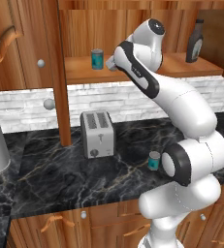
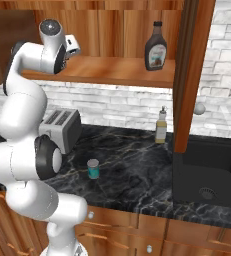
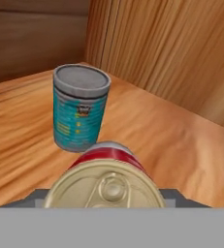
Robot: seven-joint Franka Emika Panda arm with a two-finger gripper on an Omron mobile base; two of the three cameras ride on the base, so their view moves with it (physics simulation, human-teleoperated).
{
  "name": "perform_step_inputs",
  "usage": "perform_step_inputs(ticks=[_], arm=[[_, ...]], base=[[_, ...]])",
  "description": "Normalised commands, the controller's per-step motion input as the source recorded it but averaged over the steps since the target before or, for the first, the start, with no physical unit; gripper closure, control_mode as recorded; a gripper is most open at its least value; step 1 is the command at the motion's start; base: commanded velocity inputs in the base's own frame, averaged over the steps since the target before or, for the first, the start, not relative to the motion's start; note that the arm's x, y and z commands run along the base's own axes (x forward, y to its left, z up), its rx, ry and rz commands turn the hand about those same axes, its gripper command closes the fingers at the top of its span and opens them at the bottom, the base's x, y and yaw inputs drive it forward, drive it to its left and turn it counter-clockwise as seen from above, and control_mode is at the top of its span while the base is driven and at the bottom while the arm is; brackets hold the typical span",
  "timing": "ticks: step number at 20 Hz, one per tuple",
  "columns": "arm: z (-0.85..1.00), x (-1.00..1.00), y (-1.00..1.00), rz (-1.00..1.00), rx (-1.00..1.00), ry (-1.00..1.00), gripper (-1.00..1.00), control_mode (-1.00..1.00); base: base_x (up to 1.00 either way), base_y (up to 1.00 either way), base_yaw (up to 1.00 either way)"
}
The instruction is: Pick the cans from the counter and place them in their designated side in the cabinet.
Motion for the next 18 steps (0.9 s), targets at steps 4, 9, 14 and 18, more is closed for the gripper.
perform_step_inputs(ticks=[4, 9, 14, 18], arm=[[-0.13, 0.13, 0.02, 0.00, 0.00, 0.00, -1.00, -1.00], [-0.03, 0.19, 0.00, 0.00, 0.00, -0.01, -1.00, -1.00], [0.00, 0.37, 0.03, 0.00, 0.00, 0.00, -1.00, -1.00], [0.00, 0.25, 0.00, 0.00, 0.00, -0.04, -1.00, -1.00]], base=[[0.00, 0.00, 0.00], [0.00, 0.00, 0.00], [0.00, 0.00, 0.00], [0.00, 0.00, 0.00]])
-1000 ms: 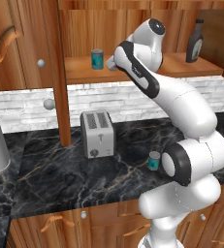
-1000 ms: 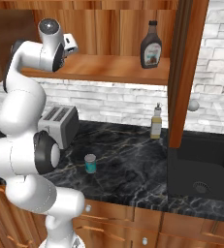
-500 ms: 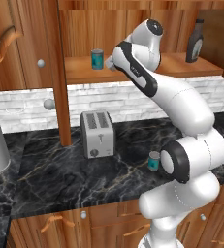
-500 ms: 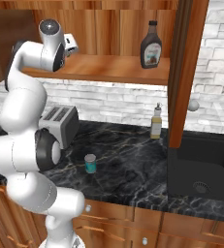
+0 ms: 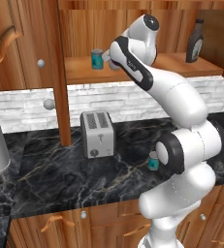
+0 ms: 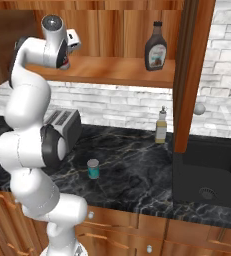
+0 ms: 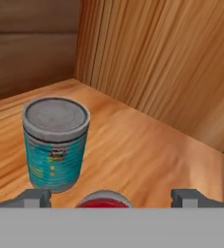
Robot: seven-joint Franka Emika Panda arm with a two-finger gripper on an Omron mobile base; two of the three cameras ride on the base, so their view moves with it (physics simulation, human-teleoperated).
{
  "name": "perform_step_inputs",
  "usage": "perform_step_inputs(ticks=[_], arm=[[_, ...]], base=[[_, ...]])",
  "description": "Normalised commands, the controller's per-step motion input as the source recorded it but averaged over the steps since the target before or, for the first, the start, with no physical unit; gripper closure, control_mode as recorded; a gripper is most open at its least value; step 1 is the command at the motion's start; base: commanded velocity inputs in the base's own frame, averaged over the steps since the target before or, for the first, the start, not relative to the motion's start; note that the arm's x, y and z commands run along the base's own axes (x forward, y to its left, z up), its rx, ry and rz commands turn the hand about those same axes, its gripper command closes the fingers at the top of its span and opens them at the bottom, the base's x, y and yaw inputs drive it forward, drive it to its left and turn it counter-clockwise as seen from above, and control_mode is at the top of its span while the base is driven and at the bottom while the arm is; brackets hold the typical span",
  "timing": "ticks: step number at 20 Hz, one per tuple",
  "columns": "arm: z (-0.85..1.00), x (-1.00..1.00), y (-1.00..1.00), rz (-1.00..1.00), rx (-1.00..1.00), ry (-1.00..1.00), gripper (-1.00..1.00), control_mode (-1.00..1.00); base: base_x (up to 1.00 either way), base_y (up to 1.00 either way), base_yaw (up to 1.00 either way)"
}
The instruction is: Pick the cans from the counter and place them in their designated side in the cabinet.
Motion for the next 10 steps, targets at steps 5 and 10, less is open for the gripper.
perform_step_inputs(ticks=[5, 10], arm=[[0.00, 0.29, 0.01, 0.00, 0.00, -0.03, -1.00, -1.00], [0.00, 0.13, 0.00, 0.02, 0.00, -0.08, -1.00, -1.00]], base=[[0.00, 0.00, 0.00], [0.00, 0.00, 0.00]])
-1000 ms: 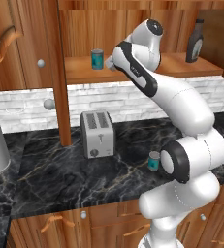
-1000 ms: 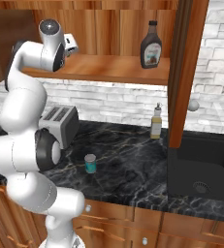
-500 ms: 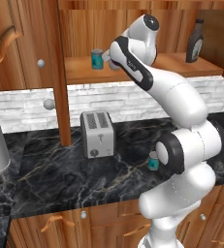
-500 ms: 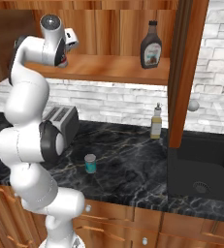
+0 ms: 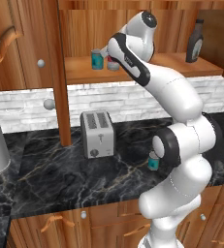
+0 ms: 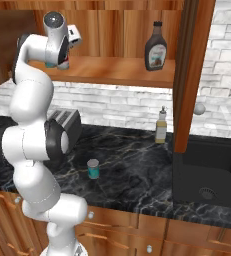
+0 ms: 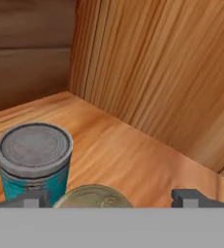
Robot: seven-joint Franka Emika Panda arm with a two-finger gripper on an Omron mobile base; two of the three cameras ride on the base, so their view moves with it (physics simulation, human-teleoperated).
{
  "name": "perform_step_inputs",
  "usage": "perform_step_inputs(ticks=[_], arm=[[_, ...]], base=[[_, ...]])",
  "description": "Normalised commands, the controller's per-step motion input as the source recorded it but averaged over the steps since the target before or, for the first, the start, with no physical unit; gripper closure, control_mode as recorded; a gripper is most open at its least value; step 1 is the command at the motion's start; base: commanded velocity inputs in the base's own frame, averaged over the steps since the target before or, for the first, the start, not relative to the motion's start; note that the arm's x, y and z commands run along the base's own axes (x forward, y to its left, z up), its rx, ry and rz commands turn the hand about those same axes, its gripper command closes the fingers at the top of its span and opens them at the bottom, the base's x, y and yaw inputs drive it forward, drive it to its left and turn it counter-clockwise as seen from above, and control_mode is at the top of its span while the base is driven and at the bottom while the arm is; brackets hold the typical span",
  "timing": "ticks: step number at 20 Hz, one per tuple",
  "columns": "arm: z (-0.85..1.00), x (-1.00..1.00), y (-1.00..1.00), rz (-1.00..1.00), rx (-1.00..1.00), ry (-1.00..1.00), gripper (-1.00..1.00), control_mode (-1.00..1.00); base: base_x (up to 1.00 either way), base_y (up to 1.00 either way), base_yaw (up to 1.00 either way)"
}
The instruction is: Pick the cans from the counter and place them in their designated side in the cabinet.
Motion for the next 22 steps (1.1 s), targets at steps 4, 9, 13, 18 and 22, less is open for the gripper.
perform_step_inputs(ticks=[4, 9, 13, 18, 22], arm=[[0.00, 0.02, 0.00, 0.04, 0.00, -0.17, -1.00, -1.00], [-0.01, 0.01, 0.00, 0.06, 0.00, -0.24, -1.00, -1.00], [0.00, -0.01, 0.00, 0.07, 0.00, -0.26, -1.00, -1.00], [0.02, -0.30, -0.02, 0.06, 0.00, -0.16, -1.00, -1.00], [0.03, -0.52, -0.07, 0.03, 0.00, -0.05, -1.00, -1.00]], base=[[0.00, 0.00, 0.00], [0.00, 0.00, 0.00], [0.00, 0.00, 0.00], [0.00, 0.00, 0.00], [0.00, 0.00, 0.00]])
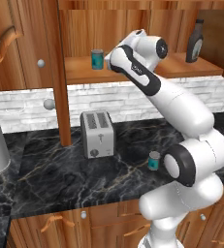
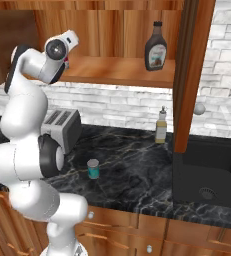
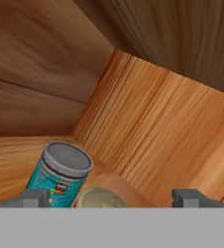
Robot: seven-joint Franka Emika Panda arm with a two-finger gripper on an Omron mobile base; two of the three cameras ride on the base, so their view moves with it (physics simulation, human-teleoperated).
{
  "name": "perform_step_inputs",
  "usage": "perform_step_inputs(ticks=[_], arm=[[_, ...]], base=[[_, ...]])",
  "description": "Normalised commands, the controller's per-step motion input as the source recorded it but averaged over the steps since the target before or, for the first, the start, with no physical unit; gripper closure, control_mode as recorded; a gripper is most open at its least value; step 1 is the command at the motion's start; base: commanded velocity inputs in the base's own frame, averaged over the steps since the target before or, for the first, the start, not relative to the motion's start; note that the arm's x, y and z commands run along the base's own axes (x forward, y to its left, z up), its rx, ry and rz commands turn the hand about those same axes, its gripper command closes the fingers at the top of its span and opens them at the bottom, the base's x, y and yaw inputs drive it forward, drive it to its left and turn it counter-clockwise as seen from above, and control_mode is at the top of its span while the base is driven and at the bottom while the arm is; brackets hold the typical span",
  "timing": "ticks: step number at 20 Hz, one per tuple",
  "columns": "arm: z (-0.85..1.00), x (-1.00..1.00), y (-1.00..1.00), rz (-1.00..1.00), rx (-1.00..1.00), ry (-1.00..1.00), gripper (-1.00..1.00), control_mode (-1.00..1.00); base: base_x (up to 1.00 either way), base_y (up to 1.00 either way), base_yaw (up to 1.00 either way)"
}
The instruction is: Pick the cans from the counter and place them in their designated side in the cabinet.
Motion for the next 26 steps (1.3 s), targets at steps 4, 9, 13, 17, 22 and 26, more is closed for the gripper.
perform_step_inputs(ticks=[4, 9, 13, 17, 22, 26], arm=[[0.11, -0.62, -0.15, 0.00, 0.00, 0.00, -1.00, -1.00], [0.11, -0.67, -0.16, 0.00, -0.02, 0.00, -1.00, -1.00], [0.08, -0.64, -0.14, 0.00, -0.03, 0.03, -1.00, -1.00], [0.05, -0.60, -0.12, 0.00, -0.04, 0.12, -1.00, -1.00], [0.01, -0.61, -0.09, 0.00, -0.06, 0.15, -1.00, -1.00], [0.00, -0.62, -0.12, 0.00, -0.08, 0.17, -1.00, -1.00]], base=[[0.00, 0.00, 0.00], [0.00, 0.00, 0.00], [0.00, 0.00, 0.00], [0.00, 0.00, 0.00], [0.00, 0.00, 0.00], [0.00, 0.00, 0.00]])
